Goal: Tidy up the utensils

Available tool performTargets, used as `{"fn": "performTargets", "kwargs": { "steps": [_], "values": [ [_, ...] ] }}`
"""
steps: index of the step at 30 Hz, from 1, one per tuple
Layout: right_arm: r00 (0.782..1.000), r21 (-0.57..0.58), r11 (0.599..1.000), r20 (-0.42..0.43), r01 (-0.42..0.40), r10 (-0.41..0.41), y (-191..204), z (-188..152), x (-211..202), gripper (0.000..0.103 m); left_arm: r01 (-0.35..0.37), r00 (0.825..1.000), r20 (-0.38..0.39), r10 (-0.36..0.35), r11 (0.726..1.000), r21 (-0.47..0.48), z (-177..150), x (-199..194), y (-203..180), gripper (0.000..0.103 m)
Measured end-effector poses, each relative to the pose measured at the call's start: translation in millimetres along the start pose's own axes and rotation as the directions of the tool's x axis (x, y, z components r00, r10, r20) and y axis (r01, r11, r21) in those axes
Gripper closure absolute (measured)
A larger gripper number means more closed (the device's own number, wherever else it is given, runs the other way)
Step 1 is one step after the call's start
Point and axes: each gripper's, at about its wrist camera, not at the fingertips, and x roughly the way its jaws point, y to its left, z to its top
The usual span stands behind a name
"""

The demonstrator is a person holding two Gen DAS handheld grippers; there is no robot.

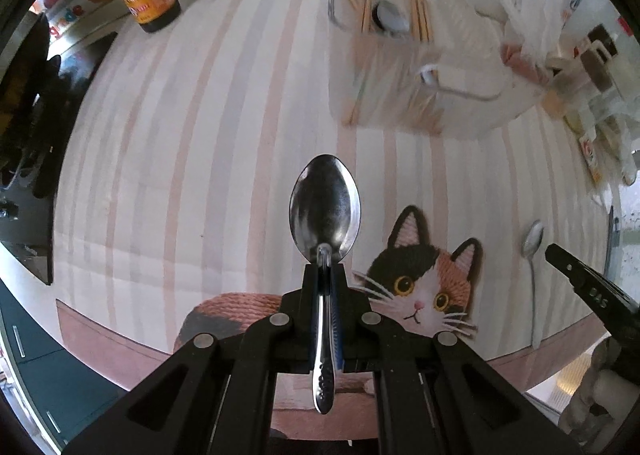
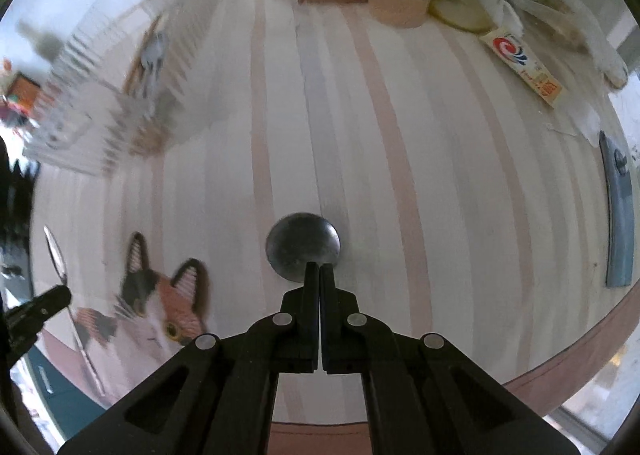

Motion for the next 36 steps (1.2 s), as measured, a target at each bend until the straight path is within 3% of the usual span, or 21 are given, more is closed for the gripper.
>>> {"fn": "performTargets", "kwargs": {
  "steps": [9,12,14,15,16,21,23,24,25,26,31,36],
  "values": [
    [0.991,0.038,0.995,0.103,-0.089,0.084,-17.2,17.2,-60.3,0.103,0.007,0.995,0.100,-0.007,1.000,0.006,12.1,-38.9,-3.3,0.099],
    [0.994,0.002,0.995,0.056,-0.096,0.096,-9.4,26.6,-49.3,0.100,-0.021,0.994,0.109,0.020,1.000,0.010,18.6,-36.1,-5.0,0.099],
    [0.996,-0.034,0.996,-0.027,-0.087,0.086,-4.7,31.1,-30.3,0.069,-0.041,0.994,0.101,0.040,0.999,0.006,17.3,-25.2,-6.7,0.099],
    [0.996,-0.056,0.996,-0.051,-0.076,0.073,-1.8,29.9,-19.9,0.040,-0.050,0.995,0.087,0.049,0.999,0.006,17.3,-15.5,-8.8,0.099],
    [0.996,-0.077,0.995,-0.059,-0.069,0.064,0.2,27.0,-11.8,0.033,-0.053,0.996,0.075,0.052,0.999,0.006,15.5,-9.8,-9.9,0.099],
    [0.996,-0.189,0.982,-0.089,-0.002,-0.016,14.3,11.0,21.2,0.033,-0.059,0.998,0.021,0.059,0.998,0.015,5.4,15.6,-19.4,0.099],
    [0.998,-0.252,0.966,-0.035,0.048,-0.059,26.8,6.0,23.6,0.036,-0.061,0.998,0.009,0.061,0.998,0.017,2.6,21.5,-21.7,0.099],
    [0.996,-0.282,0.956,-0.009,0.083,-0.089,33.0,4.4,25.2,0.040,-0.061,0.998,0.006,0.061,0.998,0.015,2.1,23.1,-21.9,0.099],
    [0.994,-0.304,0.946,0.023,0.111,-0.109,38.9,2.6,25.5,0.055,-0.058,0.998,0.004,0.058,0.998,0.013,2.0,24.3,-21.9,0.099],
    [0.994,-0.307,0.946,0.049,0.108,-0.097,43.1,2.9,23.5,0.060,-0.059,0.998,0.004,0.059,0.998,0.010,2.0,24.5,-21.7,0.099],
    [0.995,-0.249,0.963,0.041,0.103,-0.096,42.2,9.7,22.6,0.060,-0.064,0.997,0.031,0.064,0.998,0.002,3.0,15.0,-18.4,0.099],
    [0.997,-0.162,0.986,0.061,0.048,-0.039,25.8,16.3,3.9,0.060,-0.066,0.995,0.074,0.067,0.998,-0.017,5.1,-4.1,-10.0,0.099]
  ]
}}
